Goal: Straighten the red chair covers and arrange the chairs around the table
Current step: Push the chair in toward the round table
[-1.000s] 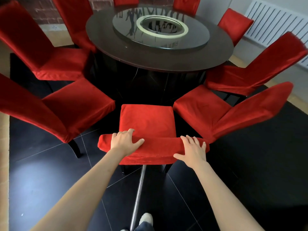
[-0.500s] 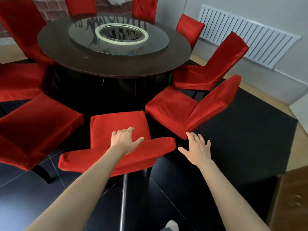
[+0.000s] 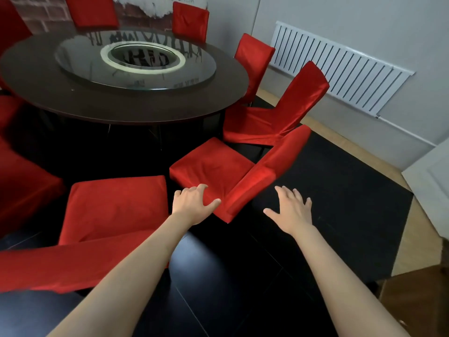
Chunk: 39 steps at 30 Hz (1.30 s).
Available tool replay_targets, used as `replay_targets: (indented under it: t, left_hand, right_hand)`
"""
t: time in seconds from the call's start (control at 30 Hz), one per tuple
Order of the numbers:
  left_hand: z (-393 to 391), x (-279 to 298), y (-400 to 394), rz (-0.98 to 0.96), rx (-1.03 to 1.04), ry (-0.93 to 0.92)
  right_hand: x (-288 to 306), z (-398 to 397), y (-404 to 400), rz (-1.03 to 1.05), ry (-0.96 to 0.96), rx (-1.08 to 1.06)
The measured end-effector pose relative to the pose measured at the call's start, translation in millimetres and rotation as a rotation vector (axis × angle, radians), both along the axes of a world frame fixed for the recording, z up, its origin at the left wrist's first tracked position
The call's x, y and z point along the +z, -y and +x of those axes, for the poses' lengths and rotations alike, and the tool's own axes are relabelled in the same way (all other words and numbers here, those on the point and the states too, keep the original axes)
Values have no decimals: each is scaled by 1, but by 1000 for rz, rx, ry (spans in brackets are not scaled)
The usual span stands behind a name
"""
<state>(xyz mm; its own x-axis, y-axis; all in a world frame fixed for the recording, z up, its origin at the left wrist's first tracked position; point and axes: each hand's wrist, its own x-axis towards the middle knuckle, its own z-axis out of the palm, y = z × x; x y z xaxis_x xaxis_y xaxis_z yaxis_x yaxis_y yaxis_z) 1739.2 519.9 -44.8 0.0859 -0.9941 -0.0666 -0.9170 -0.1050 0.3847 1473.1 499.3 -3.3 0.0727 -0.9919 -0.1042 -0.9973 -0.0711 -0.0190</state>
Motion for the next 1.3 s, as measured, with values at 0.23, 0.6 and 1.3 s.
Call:
replay_targets:
  t: [0.23, 0.6, 1.3]
  left_hand:
    - [-70, 3, 60, 4, -1, -55]
    - [-122, 9, 195, -7, 21, -107]
    - [-246, -21, 316, 103, 399, -93]
  right_hand:
    - [-7, -61, 79, 13, 1, 39]
    - [7, -109, 216, 27, -20, 90]
    - [-36, -188, 424, 232, -54, 557]
